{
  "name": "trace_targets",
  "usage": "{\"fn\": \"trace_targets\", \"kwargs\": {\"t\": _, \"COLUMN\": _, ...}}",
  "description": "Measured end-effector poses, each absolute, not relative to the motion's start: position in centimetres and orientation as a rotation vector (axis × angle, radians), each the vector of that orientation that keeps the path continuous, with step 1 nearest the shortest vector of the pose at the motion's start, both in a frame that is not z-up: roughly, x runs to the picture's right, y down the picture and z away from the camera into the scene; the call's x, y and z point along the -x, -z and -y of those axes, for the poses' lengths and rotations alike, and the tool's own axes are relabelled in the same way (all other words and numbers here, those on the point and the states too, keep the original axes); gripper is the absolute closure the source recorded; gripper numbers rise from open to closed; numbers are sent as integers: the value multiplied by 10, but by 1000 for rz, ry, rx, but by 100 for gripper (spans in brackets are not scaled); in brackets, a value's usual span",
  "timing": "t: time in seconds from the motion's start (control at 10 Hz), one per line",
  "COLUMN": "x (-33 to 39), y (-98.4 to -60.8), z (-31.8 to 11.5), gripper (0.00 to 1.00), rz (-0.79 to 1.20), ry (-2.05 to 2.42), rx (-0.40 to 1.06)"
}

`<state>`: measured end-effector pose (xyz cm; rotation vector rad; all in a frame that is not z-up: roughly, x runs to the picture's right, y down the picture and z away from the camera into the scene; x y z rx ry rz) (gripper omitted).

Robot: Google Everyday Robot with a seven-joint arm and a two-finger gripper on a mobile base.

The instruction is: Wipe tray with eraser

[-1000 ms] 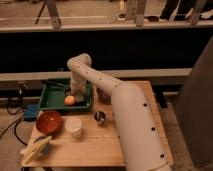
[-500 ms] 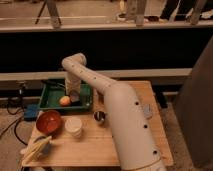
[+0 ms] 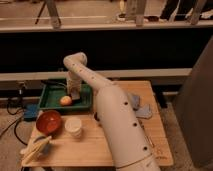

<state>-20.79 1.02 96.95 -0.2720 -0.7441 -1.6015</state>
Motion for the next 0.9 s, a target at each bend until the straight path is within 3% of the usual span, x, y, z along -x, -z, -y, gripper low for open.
{"fn": "trace_targets", "kwargs": {"t": 0.5, "x": 146, "y": -975, "z": -12, "gripper": 98, "rz": 651, "ry": 1506, "rx": 350}}
{"fn": "trace_targets", "kwargs": {"t": 0.9, "x": 134, "y": -958, "z": -16, "gripper": 98, "rz": 637, "ry": 1498, "rx": 345}}
